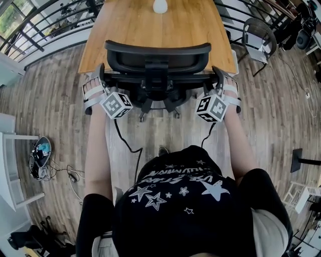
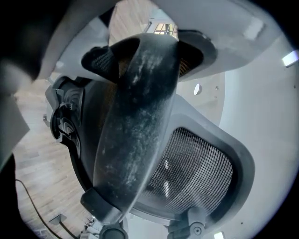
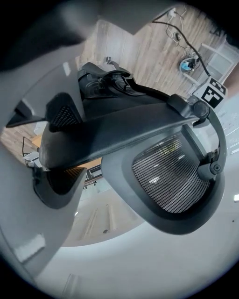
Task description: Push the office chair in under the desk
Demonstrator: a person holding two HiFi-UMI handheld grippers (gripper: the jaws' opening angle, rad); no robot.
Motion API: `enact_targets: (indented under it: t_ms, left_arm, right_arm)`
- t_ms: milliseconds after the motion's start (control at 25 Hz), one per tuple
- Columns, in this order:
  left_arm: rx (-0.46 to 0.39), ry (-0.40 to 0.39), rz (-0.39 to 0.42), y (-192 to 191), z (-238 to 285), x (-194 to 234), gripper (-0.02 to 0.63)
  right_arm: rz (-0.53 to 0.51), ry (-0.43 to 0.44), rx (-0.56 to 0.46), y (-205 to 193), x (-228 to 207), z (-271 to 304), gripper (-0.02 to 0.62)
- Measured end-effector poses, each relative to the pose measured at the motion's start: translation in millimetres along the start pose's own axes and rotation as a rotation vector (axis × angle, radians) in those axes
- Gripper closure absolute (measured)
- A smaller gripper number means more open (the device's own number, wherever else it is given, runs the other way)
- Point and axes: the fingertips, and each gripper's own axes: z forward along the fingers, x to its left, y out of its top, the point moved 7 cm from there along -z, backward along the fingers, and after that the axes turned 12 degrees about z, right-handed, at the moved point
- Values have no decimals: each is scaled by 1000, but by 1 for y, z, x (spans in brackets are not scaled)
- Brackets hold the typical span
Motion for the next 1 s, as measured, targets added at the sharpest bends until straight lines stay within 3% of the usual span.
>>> enact_targets:
  t_ms: [1000]
  left_arm:
    - [16, -8, -18, 11, 61, 14, 227]
  right_arm:
    - [-21, 15, -1, 11, -21, 69, 364]
